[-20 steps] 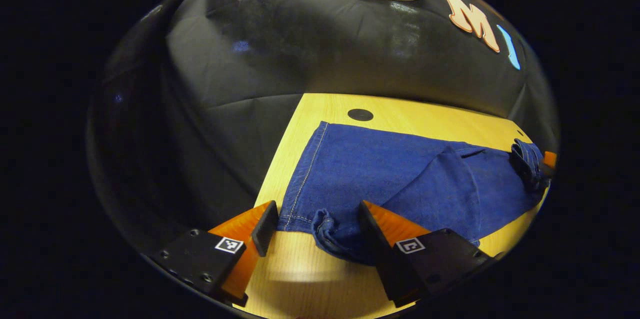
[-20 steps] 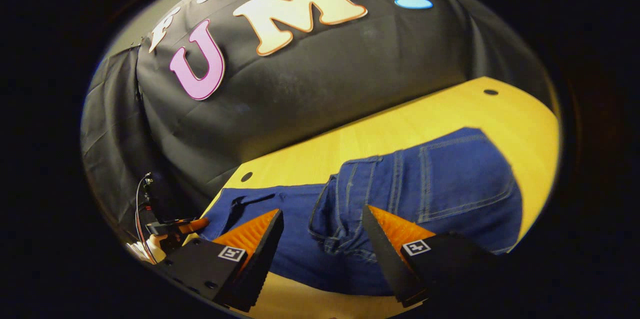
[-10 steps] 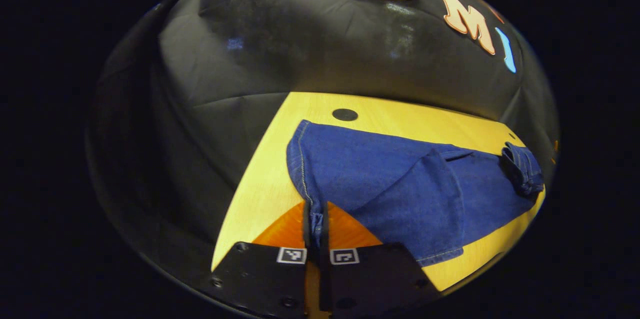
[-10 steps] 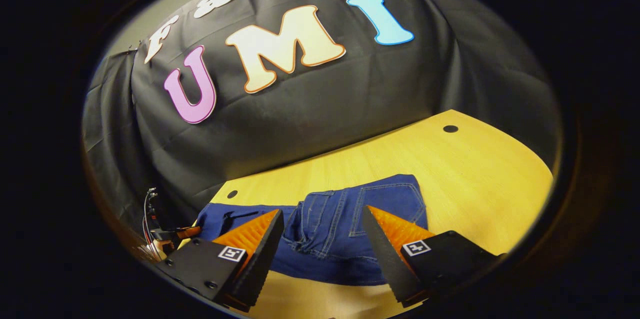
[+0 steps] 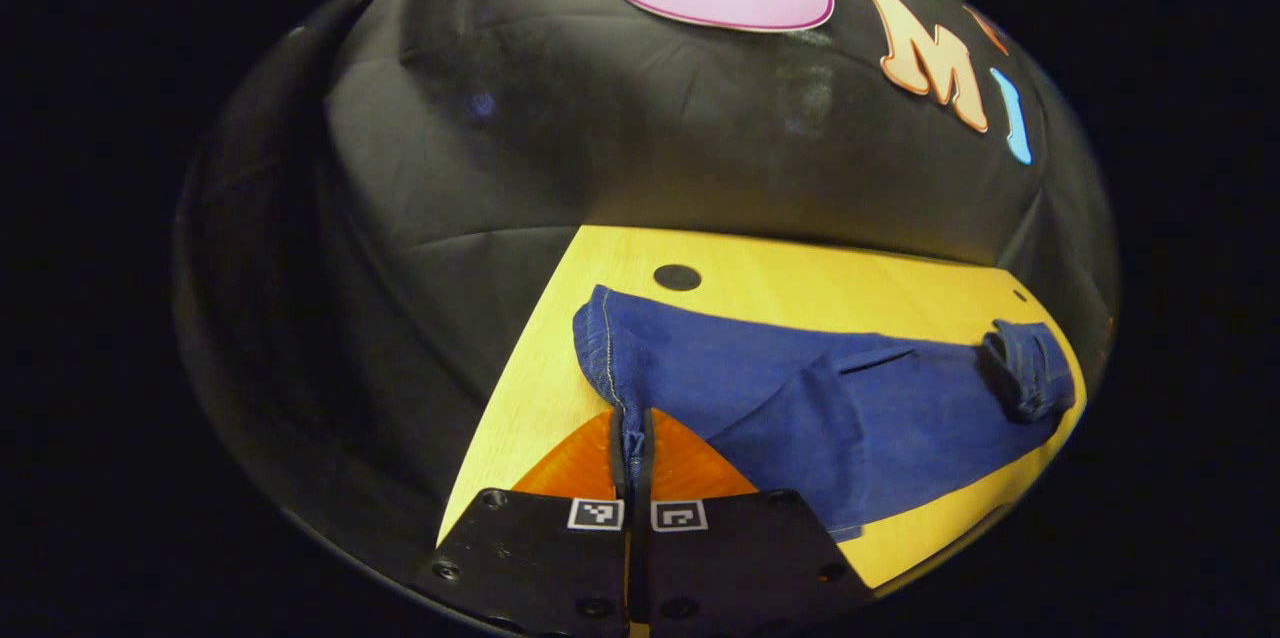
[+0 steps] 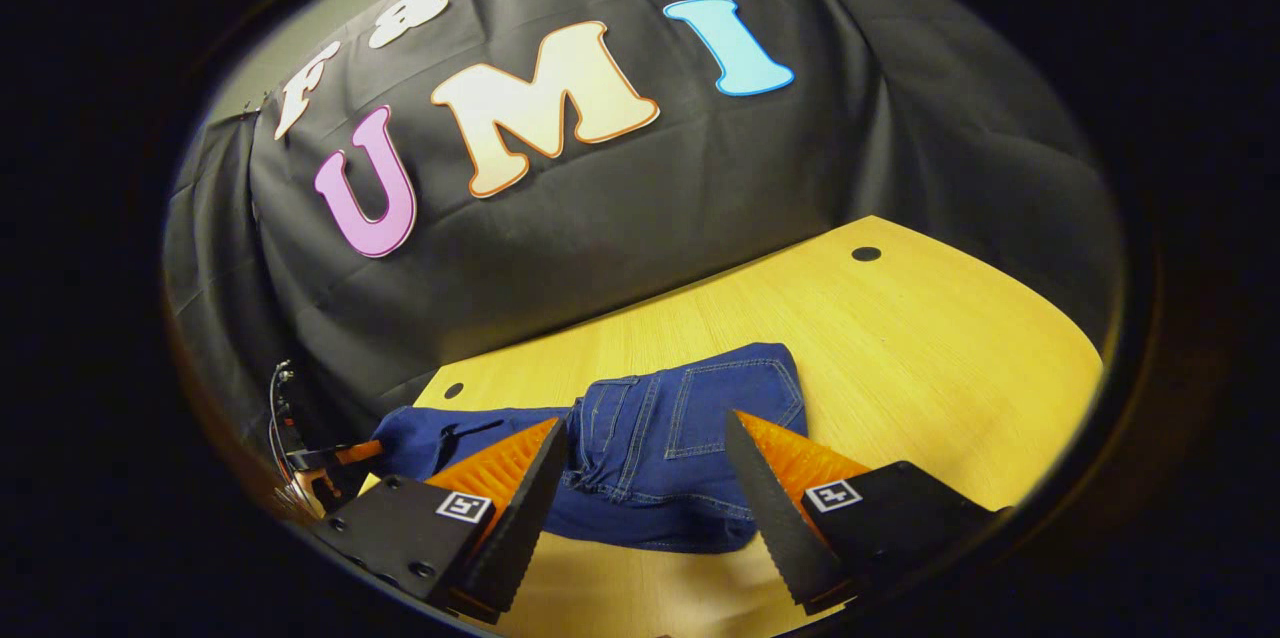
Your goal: Grasp the waist and the cuffs of the jeans and fold them to make the two legs overlap; first hold the waist and fold one-third of the jeans toward the cuffs, then hold the cuffs and fold the remaining one-third in the same direction to finish folding.
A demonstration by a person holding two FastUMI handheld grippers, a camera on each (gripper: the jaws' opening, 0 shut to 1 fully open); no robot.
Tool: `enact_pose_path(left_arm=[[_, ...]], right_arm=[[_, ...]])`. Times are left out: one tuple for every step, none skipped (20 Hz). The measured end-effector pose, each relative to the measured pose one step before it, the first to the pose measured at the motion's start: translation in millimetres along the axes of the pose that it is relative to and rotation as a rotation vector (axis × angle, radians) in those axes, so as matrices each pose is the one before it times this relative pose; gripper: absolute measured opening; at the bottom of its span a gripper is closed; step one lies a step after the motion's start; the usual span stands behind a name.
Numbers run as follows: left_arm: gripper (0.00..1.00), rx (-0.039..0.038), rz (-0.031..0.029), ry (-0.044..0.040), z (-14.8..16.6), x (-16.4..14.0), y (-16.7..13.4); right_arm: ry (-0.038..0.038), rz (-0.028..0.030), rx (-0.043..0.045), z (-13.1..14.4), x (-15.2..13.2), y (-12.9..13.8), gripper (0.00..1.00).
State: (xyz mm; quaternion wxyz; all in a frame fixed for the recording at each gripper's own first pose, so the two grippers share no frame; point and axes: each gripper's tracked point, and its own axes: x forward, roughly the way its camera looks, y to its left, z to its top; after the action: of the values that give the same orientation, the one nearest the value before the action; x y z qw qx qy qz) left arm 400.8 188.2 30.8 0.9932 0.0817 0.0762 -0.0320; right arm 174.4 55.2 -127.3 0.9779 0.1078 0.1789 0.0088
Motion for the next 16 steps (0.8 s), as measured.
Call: enact_pose_path(left_arm=[[0.0,-0.00243,-0.01706,-0.0107,9.69,-6.4,-11.76],[0.0,-0.00234,-0.01691,-0.00813,9.24,-5.14,-12.81],[0.0,0.00119,-0.01156,0.00087,6.76,-3.23,-13.0],[0.0,0.00362,-0.01097,0.00224,6.45,-3.18,-15.21],[0.0,0.00692,-0.00846,0.00165,4.17,-1.83,-15.76],[0.0,0.01062,-0.00871,-0.00089,6.09,-1.81,-16.1],[0.0,0.01066,-0.00863,-0.00419,6.07,-0.9,-18.7],[0.0,0.00532,-0.01087,-0.00258,7.04,-0.16,-18.88],[0.0,-0.00218,-0.01303,-0.00141,5.37,-0.91,-20.58],[0.0,-0.00301,-0.0057,0.00021,5.52,-0.22,-21.72],[0.0,0.00027,-0.00517,-0.00318,5.8,0.91,-20.67],[0.0,0.00531,-0.00182,-0.01152,7.3,1.42,-20.45],[0.0,0.00845,-0.00169,-0.00673,6.23,1.36,-22.03],[0.0,0.00813,-0.0041,-0.00861,6.86,1.84,-20.29],[0.0,0.00649,-0.00834,-0.00944,6.35,2.27,-20.83],[0.0,0.00312,-0.0102,-0.01022,8.63,2.48,-20.45]], right_arm=[[-0.00779,-0.0003,0.00771,5.49,-3.26,-3.17,0.98],[-0.00651,-0.0007,0.00531,4.45,-3.86,-3.35,0.98],[-0.00747,-0.00304,0.00341,5.76,-4.17,-6.22,0.98],[-0.00716,-0.00328,0.00303,4.93,-4.3,-6.62,0.98],[-0.00425,-0.00506,0.00397,5.13,-3.53,-7.9,0.98],[-0.00176,-0.00375,0.00515,4.05,-4.56,-9.3,0.98],[-0.00113,-0.00312,0.00417,4.95,-3.99,-9.68,0.98],[-0.00218,-0.00133,0.00377,5.0,-4.08,-11.61,0.98],[0.00425,0.00114,0.0051,4.12,-2.53,-11.87,0.98],[0.01995,0.00189,0.00451,0.77,-3.17,-12.52,0.98],[0.02439,0.00649,0.00541,1.99,-3.14,-11.69,0.97],[0.0116,0.00917,-0.00031,4.27,-4.01,-11.11,0.97],[0.00594,0.00364,-0.0066,5.99,-2.86,-12.74,0.98],[0.00893,0.00246,-0.00624,3.35,-2.97,-13.39,0.97],[0.01024,0.00418,-0.006,2.82,-2.81,-12.08,0.97],[0.00671,0.00348,-0.00501,2.52,-2.14,-11.31,0.97]])
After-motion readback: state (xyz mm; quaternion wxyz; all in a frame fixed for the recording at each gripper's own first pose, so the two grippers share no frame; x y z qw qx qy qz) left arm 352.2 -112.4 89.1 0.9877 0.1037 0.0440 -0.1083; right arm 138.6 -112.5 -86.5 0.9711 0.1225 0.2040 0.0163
